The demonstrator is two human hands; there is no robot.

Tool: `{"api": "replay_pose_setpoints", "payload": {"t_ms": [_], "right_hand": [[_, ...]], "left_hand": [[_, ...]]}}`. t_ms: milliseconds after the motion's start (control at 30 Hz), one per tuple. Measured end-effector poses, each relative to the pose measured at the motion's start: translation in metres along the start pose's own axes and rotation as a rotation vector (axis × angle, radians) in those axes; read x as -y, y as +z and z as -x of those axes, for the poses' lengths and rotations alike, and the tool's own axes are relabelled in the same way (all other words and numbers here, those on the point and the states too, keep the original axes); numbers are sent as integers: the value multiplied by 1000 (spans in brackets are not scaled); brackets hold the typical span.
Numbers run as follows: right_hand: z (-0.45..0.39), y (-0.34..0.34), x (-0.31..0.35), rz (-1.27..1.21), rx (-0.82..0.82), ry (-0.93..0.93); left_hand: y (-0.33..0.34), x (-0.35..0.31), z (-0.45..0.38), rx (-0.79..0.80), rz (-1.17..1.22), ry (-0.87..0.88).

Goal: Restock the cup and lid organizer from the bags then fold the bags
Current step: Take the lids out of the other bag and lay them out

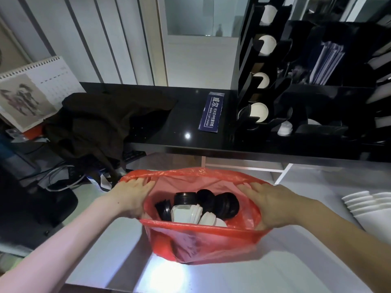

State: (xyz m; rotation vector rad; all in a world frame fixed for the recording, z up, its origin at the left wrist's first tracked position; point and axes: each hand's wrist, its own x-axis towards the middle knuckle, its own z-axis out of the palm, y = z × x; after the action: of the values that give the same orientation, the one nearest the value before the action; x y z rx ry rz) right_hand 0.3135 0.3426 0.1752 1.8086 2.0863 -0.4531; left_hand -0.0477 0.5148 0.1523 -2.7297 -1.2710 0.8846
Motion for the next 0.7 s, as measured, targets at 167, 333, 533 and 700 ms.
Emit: {"api": "replay_pose_setpoints", "payload": {"t_ms": [167,333,533,700], "right_hand": [[-18,17,-5,-81,76,24],[-49,73,-9,-112,179,70],[-60,108,-8,-154,161,97],[-57,115,-13,-109,53,54]], "left_hand": [[6,-4,-11,83,18,33],[52,-31,-30,240,78,70],[83,-45,-32,163,117,70],[85,-44,-26,98,175,58]]}}
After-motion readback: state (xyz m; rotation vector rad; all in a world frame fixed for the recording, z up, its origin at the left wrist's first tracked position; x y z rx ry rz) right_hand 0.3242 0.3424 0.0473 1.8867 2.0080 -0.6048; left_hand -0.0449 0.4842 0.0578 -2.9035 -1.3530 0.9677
